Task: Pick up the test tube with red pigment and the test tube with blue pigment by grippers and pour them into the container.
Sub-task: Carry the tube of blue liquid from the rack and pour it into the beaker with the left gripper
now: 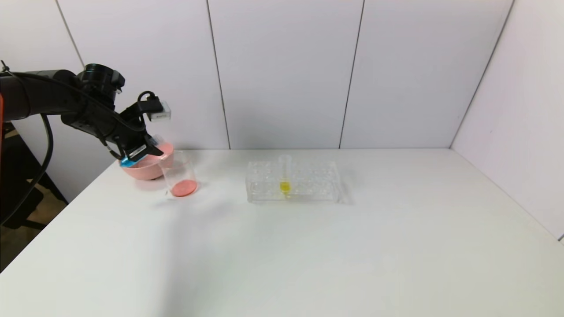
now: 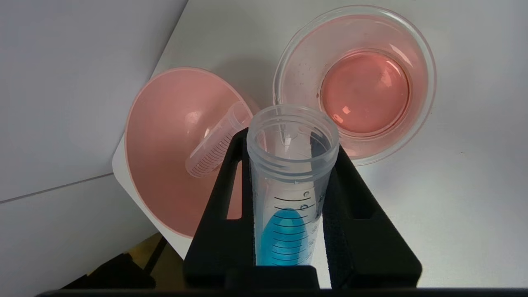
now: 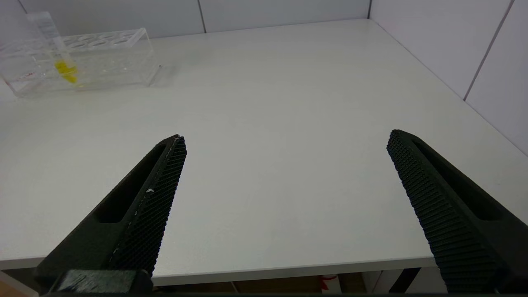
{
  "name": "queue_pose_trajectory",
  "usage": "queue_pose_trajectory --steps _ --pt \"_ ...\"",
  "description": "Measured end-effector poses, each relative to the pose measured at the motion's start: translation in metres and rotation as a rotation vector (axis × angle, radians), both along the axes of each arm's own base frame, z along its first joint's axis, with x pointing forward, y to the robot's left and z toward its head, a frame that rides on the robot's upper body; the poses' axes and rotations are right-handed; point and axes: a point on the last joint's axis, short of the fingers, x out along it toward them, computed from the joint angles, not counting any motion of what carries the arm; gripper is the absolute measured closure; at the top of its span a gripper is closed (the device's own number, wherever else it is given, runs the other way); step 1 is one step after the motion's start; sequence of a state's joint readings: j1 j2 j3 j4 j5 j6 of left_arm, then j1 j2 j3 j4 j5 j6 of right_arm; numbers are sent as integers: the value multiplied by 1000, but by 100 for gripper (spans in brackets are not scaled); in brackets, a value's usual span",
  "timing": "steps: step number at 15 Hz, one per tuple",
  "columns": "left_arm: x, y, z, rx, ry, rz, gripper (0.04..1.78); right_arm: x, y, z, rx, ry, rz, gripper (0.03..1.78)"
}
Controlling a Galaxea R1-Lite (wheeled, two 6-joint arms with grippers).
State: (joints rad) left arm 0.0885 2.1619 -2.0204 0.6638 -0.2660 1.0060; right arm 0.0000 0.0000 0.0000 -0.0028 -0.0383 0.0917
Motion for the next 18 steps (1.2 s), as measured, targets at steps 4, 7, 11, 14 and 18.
queue_pose_trajectory --steps 4,7,11,14,18 --pt "4 -13 -2 101 -15 5 135 0 0 0 0 0 0 4" --pt "7 -23 -1 186 -40 26 135 0 0 0 0 0 0 4" --pt "8 -30 -2 248 -40 29 135 0 0 0 0 0 0 4" --pt "9 -34 -3 275 -41 29 135 0 0 0 0 0 0 4" --pt "11 -36 -3 294 -54 24 135 0 0 0 0 0 0 4"
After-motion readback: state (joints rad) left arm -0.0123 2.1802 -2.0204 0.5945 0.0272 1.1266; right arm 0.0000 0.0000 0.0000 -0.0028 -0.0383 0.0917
